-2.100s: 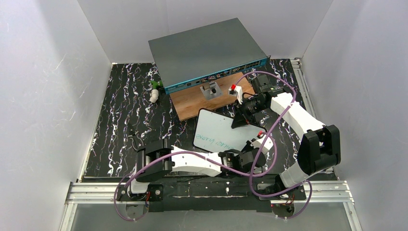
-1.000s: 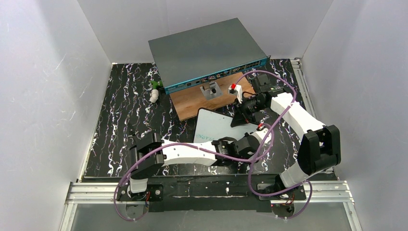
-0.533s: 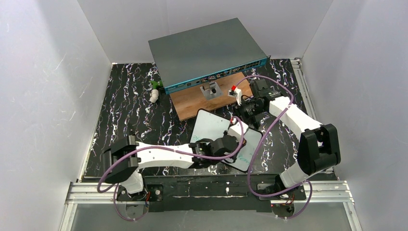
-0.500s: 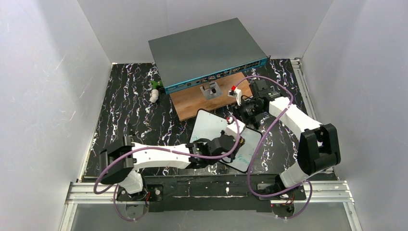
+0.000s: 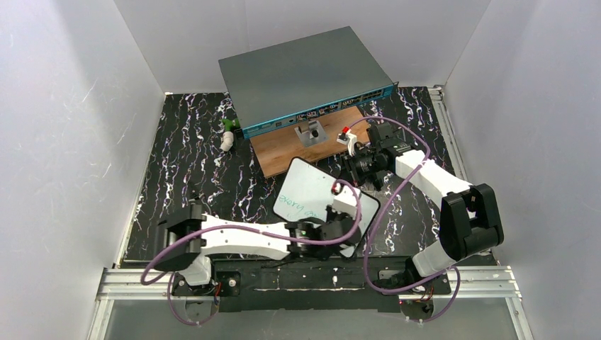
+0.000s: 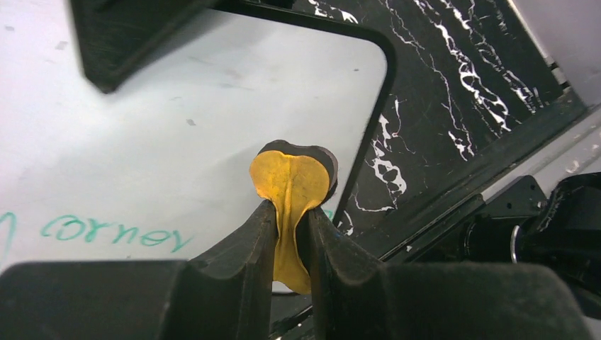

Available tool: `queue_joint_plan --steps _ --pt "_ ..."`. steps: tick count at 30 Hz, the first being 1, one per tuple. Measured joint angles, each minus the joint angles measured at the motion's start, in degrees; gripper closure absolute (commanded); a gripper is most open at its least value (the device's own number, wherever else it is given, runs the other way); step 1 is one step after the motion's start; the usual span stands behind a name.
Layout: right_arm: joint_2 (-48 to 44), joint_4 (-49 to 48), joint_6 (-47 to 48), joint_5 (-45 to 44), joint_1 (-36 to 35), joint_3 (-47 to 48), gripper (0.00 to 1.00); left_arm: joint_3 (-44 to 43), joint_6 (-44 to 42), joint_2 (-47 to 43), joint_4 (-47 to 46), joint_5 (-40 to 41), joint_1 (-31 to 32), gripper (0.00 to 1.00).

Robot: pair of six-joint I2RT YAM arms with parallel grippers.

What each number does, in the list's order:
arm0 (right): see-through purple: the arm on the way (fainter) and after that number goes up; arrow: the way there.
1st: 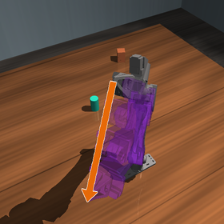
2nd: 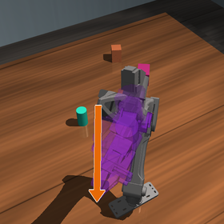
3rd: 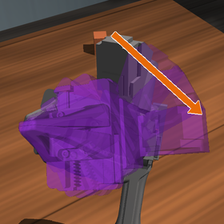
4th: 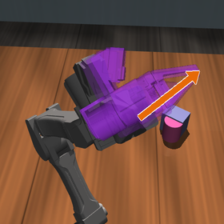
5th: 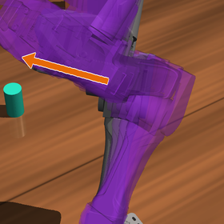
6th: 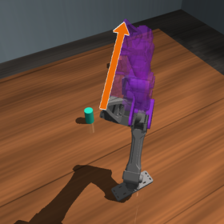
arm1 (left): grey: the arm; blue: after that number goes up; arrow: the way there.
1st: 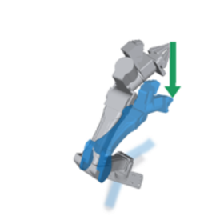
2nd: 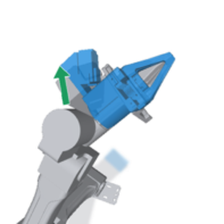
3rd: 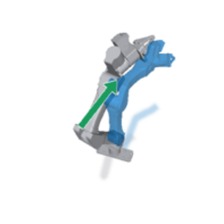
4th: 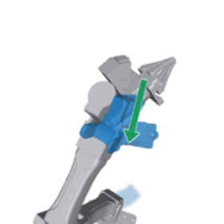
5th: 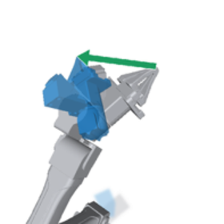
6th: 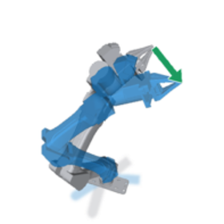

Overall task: Erase the whiteboard
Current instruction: Erase the whiteboard at the center of the board.

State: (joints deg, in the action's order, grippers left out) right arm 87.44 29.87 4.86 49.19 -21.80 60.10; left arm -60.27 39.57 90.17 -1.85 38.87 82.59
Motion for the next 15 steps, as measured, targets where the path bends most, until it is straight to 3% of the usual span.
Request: queue_joint_plan --steps 7,15 --pt "-0.46 -3.91 -6.80 -1.79 -0.79 -1.03 0.99 -9.68 3.41 9.68 9.03 8.07 2.78 1.00" --pt "-0.46 -5.40 -8.85 -2.82 -1.22 -1.03 0.99 -15.28 4.13 13.68 15.65 11.72 3.37 1.00"
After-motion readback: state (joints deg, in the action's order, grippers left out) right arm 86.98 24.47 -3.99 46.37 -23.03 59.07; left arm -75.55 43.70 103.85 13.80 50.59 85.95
